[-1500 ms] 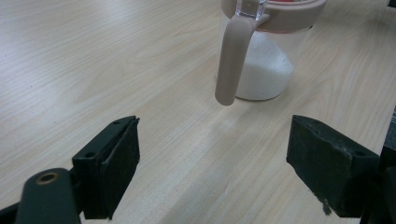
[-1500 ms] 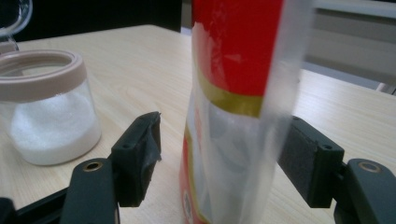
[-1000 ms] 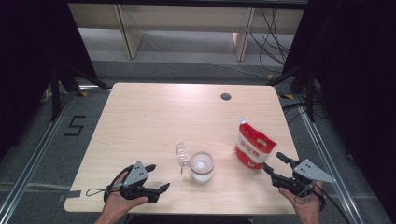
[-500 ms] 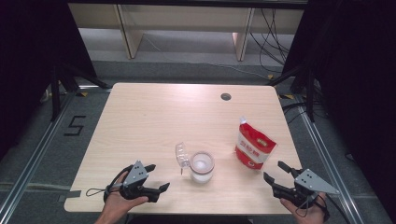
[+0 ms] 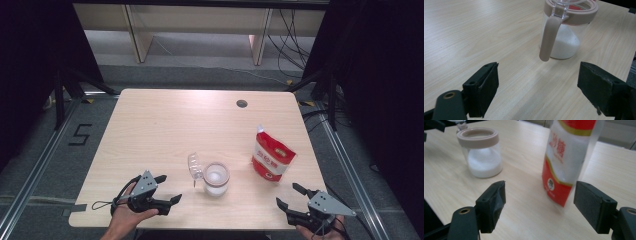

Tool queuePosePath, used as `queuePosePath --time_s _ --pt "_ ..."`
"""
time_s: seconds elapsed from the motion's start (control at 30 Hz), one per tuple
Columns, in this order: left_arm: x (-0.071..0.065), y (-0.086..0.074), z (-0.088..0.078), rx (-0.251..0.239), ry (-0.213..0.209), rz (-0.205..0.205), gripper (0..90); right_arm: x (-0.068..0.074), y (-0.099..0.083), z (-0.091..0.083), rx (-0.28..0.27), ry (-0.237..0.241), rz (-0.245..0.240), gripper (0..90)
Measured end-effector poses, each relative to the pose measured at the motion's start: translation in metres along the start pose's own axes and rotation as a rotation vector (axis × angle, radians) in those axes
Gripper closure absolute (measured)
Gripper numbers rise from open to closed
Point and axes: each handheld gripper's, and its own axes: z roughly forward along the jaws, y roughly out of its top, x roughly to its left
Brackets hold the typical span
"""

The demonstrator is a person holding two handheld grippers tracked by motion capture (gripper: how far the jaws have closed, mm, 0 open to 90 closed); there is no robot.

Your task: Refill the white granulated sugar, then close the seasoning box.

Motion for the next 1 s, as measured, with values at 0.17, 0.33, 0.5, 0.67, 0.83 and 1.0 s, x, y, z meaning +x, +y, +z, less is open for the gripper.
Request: queuePosePath --time_s 0.17,0.33,0.5,0.67,0.83,1.0 --pt "0.001 0.001 -0.001 -0.003 -0.002 0.013 16.8 0.006 -0.002 -0.001 0.027 0.027 0.002 24.4" --pt "0.003 0.001 -0.003 0.007 -0.003 0.028 16.8 0.009 -0.004 0.002 0.051 0.045 -0.02 23.6" --pt "0.003 0.001 -0.003 0.009 -0.003 0.03 16.8 0.013 -0.006 0.004 0.076 0.063 -0.041 23.5" --pt "0.003 0.001 -0.003 0.009 -0.003 0.033 16.8 0.015 -0.007 0.005 0.078 0.059 -0.065 23.3" --pt "0.002 0.001 -0.002 0.006 -0.002 0.024 16.8 0.014 -0.008 0.007 0.082 0.072 -0.061 23.2" --pt "0.001 0.002 -0.003 -0.009 -0.003 -0.015 17.0 0.016 -0.009 0.007 0.103 0.076 -0.034 23.2"
